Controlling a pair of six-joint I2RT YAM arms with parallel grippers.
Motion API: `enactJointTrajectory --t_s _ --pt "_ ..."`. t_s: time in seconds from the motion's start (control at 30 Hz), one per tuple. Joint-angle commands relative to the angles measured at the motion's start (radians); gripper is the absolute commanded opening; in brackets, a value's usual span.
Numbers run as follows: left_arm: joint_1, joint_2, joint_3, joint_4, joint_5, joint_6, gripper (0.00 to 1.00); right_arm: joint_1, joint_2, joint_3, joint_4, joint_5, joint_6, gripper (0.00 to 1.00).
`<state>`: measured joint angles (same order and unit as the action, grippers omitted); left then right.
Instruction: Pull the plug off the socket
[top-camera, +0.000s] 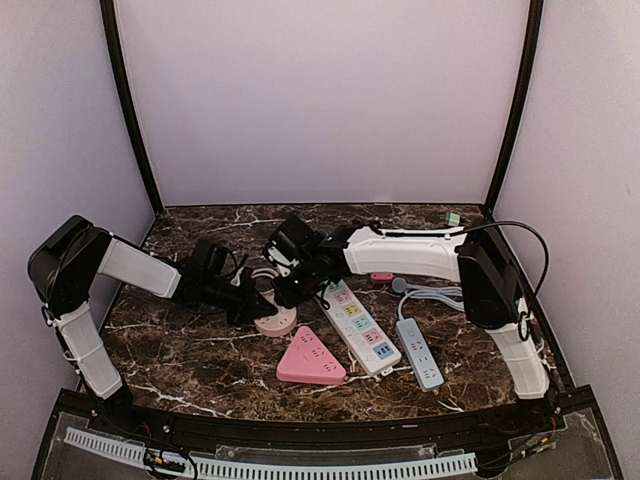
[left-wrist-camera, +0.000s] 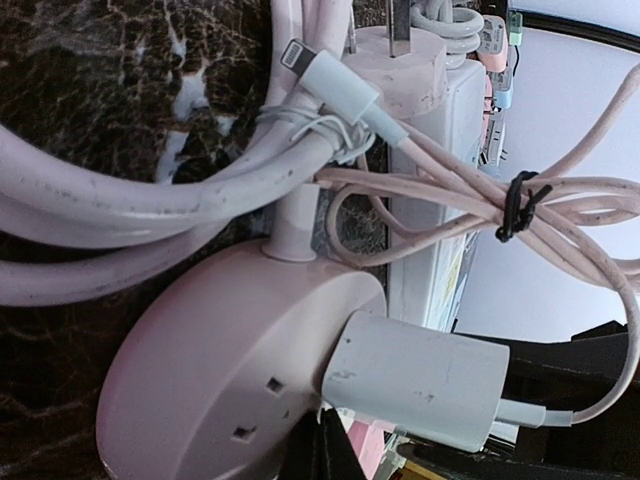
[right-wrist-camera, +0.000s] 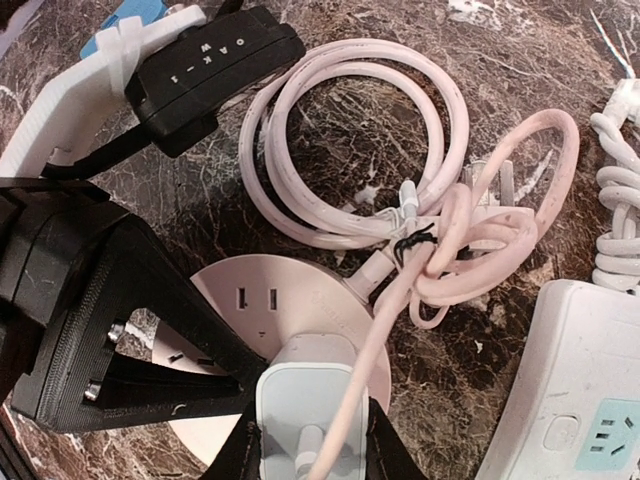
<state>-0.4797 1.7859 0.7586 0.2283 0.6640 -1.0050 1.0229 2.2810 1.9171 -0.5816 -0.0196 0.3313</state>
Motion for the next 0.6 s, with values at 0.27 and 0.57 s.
enactJointTrajectory --t_s 0.27,0.57 --pt "0.0 0.107 -0.073 -0.314 -0.243 0.015 0.01 0.098 -0.104 0.02 0.076 0.244 -0.045 0.0" --pt "-0.001 0.106 -0.08 -0.316 -0.252 0.014 0.01 0.057 -0.129 0.059 0.055 0.111 -0.041 0.0"
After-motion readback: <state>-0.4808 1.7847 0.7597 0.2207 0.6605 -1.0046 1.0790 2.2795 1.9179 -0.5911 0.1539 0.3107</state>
